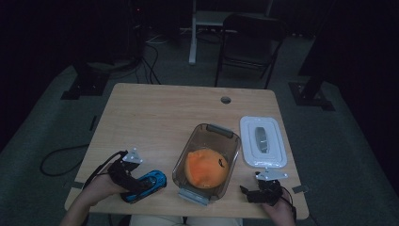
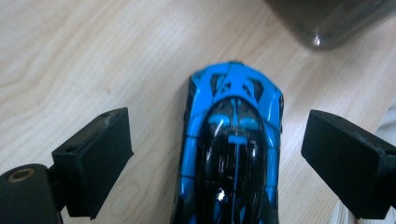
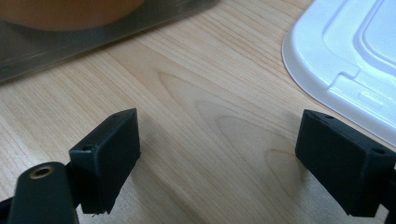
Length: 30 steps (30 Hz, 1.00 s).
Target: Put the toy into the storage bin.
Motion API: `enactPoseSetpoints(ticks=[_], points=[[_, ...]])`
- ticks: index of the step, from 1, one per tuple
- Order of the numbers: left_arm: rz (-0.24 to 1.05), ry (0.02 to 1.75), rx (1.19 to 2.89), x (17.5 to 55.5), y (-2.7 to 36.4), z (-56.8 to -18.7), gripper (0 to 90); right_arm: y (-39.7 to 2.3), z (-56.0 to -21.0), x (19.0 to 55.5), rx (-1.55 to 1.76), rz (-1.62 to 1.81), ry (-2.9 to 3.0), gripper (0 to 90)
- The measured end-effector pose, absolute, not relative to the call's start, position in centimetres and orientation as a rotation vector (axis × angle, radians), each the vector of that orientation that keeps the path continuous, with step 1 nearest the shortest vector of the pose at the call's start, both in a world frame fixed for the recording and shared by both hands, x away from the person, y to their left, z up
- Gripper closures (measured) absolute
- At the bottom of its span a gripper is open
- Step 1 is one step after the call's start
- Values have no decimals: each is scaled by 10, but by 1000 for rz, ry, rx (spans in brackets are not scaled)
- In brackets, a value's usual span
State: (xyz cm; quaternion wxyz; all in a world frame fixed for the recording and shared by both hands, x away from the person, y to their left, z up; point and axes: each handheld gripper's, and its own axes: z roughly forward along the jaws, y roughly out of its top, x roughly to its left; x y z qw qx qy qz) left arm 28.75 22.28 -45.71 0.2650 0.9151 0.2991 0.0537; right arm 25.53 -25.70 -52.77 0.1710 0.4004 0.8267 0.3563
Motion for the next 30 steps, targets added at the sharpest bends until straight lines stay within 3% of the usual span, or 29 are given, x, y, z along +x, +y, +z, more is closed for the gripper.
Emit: enactPoseSetpoints(ticks=[20, 30], points=[[139, 809, 2605, 278, 208, -496, 100, -257, -528, 255, 1138, 1013, 2346, 134], [191, 793, 2609, 275, 208, -496, 251, -257, -528, 255, 1144, 1011, 2343, 135]])
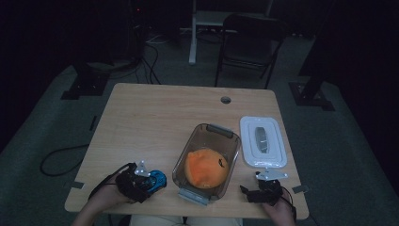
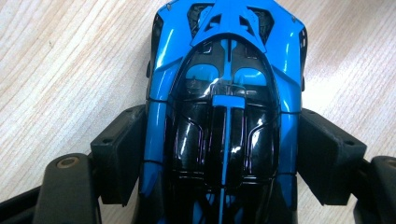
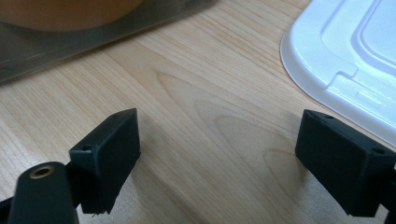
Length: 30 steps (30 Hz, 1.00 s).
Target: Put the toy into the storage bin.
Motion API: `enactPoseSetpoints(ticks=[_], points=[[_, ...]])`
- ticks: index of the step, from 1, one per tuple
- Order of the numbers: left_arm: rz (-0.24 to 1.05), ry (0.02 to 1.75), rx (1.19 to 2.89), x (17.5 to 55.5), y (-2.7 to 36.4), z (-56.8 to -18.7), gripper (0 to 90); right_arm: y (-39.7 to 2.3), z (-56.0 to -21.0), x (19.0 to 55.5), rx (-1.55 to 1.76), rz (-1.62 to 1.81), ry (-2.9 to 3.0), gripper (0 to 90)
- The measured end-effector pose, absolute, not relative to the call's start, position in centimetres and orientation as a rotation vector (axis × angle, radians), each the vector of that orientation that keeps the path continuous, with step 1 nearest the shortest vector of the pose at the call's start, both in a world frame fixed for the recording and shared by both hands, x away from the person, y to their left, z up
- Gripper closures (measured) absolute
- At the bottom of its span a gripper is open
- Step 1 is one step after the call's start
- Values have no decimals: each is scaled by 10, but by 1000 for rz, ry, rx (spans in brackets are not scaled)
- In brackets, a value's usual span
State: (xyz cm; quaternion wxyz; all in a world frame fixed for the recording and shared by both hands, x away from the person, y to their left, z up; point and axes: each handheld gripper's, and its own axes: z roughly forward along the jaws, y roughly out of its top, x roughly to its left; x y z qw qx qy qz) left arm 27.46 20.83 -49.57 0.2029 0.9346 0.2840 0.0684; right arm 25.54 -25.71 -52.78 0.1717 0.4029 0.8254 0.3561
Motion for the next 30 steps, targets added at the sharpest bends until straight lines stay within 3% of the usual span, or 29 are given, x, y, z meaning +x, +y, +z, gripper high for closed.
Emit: enactPoseSetpoints(ticks=[23, 30], points=[[145, 849, 2557, 284, 218, -479, 288, -253, -527, 255, 1171, 992, 2327, 115], [142, 871, 2538, 292, 220, -465, 288, -247, -515, 251, 1163, 1182, 2232, 115]])
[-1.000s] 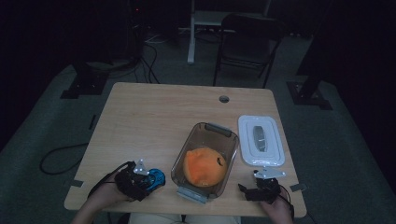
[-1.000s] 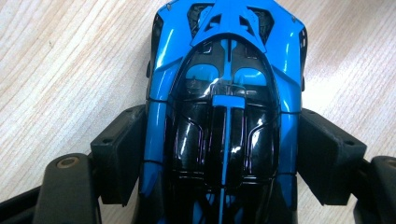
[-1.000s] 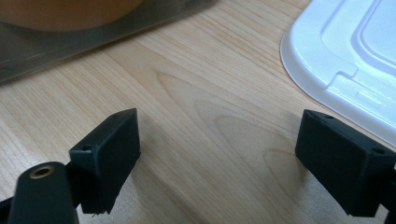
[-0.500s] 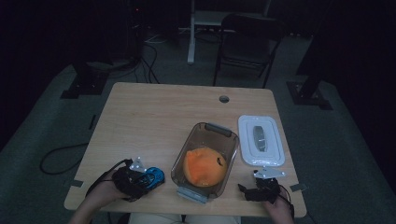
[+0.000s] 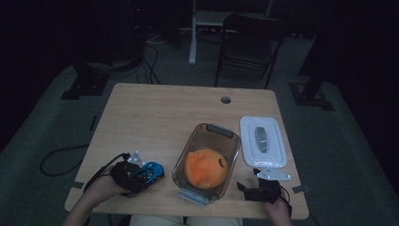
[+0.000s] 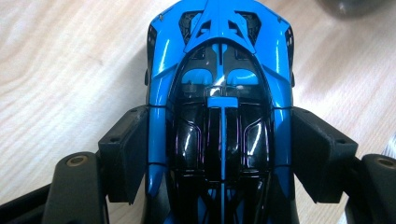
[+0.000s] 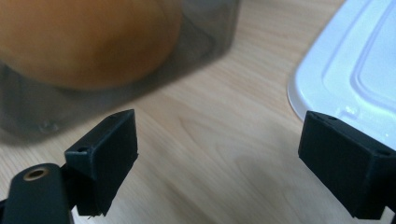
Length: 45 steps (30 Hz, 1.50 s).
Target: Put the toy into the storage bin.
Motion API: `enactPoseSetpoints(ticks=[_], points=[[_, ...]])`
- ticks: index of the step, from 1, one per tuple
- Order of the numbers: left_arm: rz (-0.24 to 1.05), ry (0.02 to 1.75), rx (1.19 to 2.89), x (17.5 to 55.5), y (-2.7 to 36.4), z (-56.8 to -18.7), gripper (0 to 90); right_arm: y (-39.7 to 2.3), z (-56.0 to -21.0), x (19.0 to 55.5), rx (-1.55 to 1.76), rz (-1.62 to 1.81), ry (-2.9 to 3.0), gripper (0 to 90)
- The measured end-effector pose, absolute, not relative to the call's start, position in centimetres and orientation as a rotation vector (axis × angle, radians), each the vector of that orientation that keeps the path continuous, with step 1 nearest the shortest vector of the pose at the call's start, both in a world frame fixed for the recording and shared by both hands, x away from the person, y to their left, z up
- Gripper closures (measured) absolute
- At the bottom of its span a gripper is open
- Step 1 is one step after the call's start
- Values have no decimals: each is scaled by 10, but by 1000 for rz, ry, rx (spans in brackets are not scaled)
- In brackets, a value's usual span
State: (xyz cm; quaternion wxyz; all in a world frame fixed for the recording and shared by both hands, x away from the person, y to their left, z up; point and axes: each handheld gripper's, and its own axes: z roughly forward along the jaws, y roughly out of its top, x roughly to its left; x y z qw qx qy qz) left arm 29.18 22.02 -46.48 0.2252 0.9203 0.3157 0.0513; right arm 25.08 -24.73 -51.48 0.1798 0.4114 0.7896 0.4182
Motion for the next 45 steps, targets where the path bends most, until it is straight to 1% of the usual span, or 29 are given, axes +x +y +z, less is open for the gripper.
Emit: enactPoseSetpoints(ticks=[4, 10, 16, 21, 27, 31, 36, 40, 41, 45], points=[[163, 872, 2536, 296, 220, -457, 288, -231, -512, 252, 1111, 1162, 2250, 115], [183, 880, 2526, 299, 223, -447, 288, -205, -518, 252, 1079, 1139, 2319, 116], [197, 900, 2521, 302, 227, -445, 288, -194, -520, 253, 1060, 1106, 2346, 116], [204, 927, 2491, 305, 236, -439, 288, -173, -518, 262, 1089, 1131, 2358, 116], [251, 960, 2458, 312, 241, -426, 288, -141, -517, 274, 1117, 1125, 2363, 112], [269, 969, 2445, 317, 243, -417, 288, -127, -516, 280, 1115, 1098, 2344, 109], [299, 982, 2424, 321, 245, -403, 288, -127, -518, 278, 1102, 1043, 2338, 109], [333, 988, 2420, 325, 244, -392, 288, -138, -522, 272, 1090, 993, 2344, 109], [361, 979, 2426, 327, 242, -383, 288, -141, -522, 271, 1096, 980, 2345, 109], [365, 957, 2412, 331, 237, -367, 288, -151, -522, 266, 1108, 972, 2337, 109]])
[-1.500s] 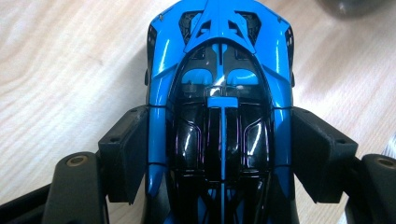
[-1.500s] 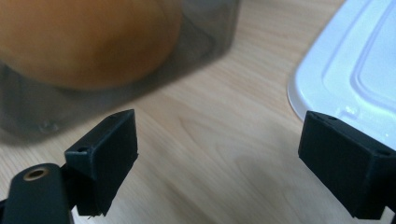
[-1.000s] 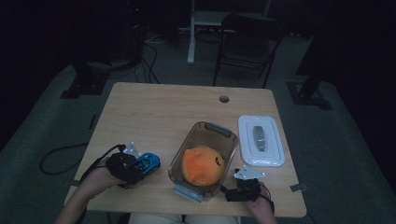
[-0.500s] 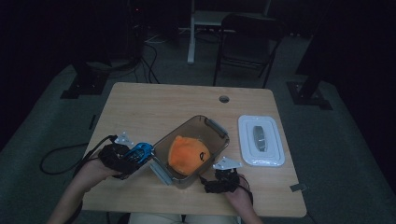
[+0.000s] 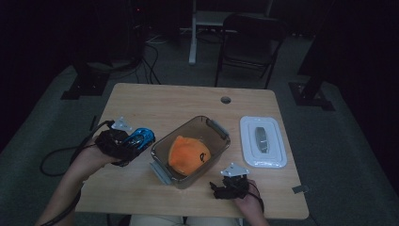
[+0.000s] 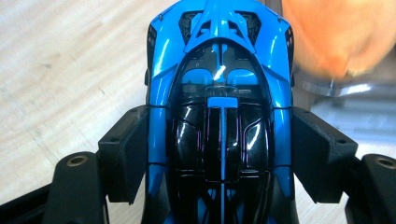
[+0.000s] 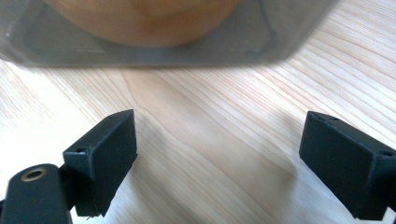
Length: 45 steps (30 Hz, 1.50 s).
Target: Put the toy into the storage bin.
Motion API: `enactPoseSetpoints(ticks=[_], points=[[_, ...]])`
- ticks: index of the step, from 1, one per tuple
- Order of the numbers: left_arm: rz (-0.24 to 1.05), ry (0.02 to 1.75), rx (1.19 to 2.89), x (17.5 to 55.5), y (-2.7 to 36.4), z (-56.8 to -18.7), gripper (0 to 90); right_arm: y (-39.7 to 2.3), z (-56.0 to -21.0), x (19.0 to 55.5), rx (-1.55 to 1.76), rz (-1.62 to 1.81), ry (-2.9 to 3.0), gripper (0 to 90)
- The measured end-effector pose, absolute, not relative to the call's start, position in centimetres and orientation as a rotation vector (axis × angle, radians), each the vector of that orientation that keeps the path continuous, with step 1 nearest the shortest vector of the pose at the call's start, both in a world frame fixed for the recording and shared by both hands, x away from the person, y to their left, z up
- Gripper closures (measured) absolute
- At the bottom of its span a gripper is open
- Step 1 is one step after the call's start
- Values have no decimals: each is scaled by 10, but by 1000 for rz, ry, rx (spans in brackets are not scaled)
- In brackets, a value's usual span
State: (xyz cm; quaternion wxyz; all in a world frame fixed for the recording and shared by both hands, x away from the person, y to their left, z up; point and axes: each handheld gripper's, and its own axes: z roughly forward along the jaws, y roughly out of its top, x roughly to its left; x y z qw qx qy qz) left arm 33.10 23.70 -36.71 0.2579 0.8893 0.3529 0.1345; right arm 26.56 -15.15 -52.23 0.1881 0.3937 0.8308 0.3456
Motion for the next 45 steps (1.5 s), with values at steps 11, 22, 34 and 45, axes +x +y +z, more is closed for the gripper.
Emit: enactPoseSetpoints(ticks=[11, 22, 34, 45], points=[[362, 812, 2433, 342, 186, -334, 288, -171, -524, 261, 1144, 984, 2298, 109], [309, 686, 2471, 357, 125, -335, 288, -170, -526, 261, 1126, 985, 2303, 109], [235, 646, 2550, 372, 86, -365, 288, -171, -526, 261, 1120, 995, 2311, 109], [214, 695, 2571, 385, 80, -386, 287, -172, -526, 261, 1112, 1005, 2319, 109]])
